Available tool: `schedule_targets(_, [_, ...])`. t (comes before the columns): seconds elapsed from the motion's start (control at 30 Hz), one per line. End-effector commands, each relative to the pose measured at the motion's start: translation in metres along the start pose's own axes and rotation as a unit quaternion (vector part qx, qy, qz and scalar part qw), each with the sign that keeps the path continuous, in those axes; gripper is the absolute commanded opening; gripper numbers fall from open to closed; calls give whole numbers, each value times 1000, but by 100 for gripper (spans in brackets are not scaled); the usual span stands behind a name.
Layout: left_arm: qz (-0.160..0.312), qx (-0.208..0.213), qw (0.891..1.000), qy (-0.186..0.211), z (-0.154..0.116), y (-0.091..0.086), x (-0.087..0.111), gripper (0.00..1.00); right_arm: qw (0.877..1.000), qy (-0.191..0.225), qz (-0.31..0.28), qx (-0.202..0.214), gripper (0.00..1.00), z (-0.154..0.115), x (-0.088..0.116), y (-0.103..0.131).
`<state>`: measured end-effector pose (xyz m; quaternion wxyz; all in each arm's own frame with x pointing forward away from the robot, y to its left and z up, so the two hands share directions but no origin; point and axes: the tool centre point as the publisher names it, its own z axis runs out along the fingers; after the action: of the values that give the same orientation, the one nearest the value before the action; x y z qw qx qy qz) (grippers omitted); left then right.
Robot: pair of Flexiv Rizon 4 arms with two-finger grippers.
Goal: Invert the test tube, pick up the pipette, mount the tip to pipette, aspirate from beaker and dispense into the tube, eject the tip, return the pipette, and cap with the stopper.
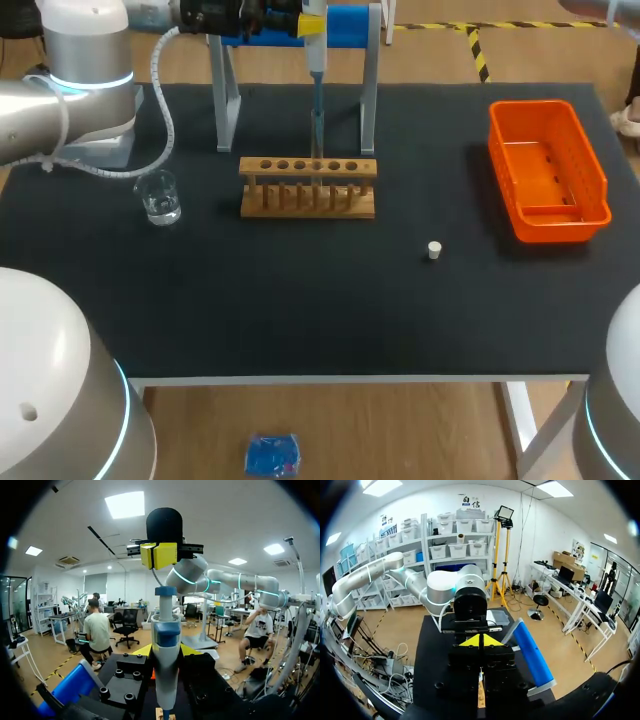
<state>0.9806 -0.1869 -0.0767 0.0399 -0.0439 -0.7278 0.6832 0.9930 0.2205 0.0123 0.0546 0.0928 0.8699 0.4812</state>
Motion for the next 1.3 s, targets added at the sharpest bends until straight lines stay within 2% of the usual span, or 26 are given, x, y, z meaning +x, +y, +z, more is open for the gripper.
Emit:
schedule_targets(0.03, [1,1,1000,-1,1,0,0,0,1000,0,3,2,0,1,0,2])
schedule_targets(0.43, [1,1,1000,-1,1,0,0,0,1000,8,13,13,0,12,8,-5])
schedule_targets(1.3, [1,1,1000,-1,1,0,0,0,1000,10,20,17,0,20,7,-9])
